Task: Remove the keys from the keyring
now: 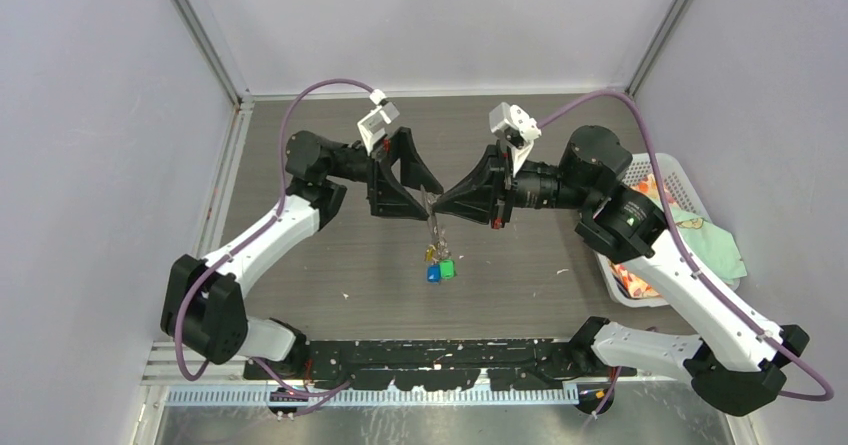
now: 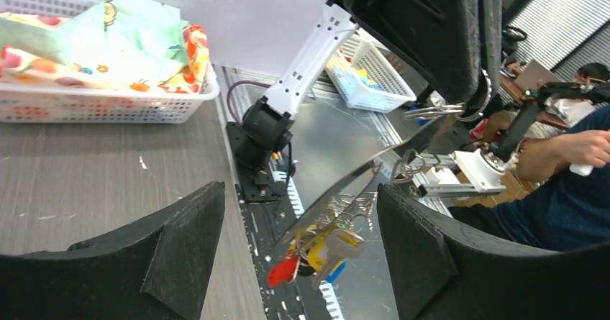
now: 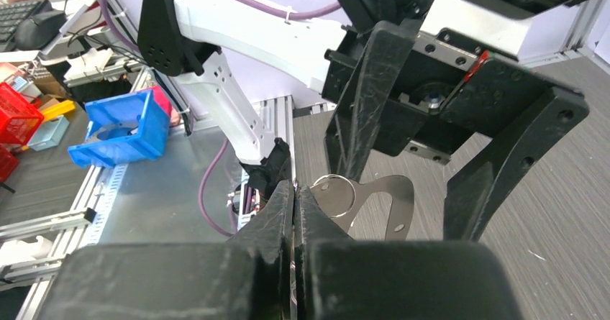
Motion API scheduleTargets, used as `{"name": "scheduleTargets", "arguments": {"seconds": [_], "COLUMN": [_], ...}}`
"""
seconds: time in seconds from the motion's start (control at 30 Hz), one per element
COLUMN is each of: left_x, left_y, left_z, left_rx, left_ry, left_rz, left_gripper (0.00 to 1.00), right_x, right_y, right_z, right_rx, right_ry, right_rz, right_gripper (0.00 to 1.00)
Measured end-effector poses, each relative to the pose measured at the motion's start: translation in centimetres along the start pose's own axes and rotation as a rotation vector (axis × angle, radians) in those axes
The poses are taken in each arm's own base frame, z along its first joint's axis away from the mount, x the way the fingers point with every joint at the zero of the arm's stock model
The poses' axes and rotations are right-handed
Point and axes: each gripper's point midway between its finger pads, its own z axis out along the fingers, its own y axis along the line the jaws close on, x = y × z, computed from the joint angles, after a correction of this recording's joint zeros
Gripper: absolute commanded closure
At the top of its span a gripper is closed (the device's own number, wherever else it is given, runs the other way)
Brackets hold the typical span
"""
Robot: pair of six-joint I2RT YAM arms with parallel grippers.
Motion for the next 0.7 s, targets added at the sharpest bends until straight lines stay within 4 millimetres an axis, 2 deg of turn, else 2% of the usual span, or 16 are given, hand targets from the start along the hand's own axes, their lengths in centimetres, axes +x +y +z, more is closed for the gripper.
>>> {"name": "scheduleTargets", "arguments": {"seconds": [0.13,0.23,0.43,0.57,0.7], "left_x": [0.2,0.2,-0.4,-0.8,-0.9], "left_y": [-1.6,-2.3,-3.4,-4.1,-4.5], "left_z": [0.9,1.0,1.0,1.0,1.0], "left_rx": [0.043,0.058,0.075,0.089,0.095], "left_ry": [0.002,-0.003,-0.026,-0.038,-0.044], "left_rz": [0.021,0.031,0.042,0.056,0.055], "left_gripper": [0.28,0.37,0.70,0.73,0.81], "right_x": [-0.6,-0.9,-1.1,-1.5,-1.8], "right_y": [0.4,0.5,0.4,0.3,0.1], "right_z": [-0.2,-0.5,-1.2,-2.0,-2.5], "right_rx": [-0.005,0.005,0.046,0.086,0.122], "right_ry": [-0.012,-0.016,-0.018,-0.025,-0.036], "right_rz": [-0.012,-0.020,-0.042,-0.065,-0.086], "right_gripper": [0.99,0.99,0.99,0.99,0.99]}}
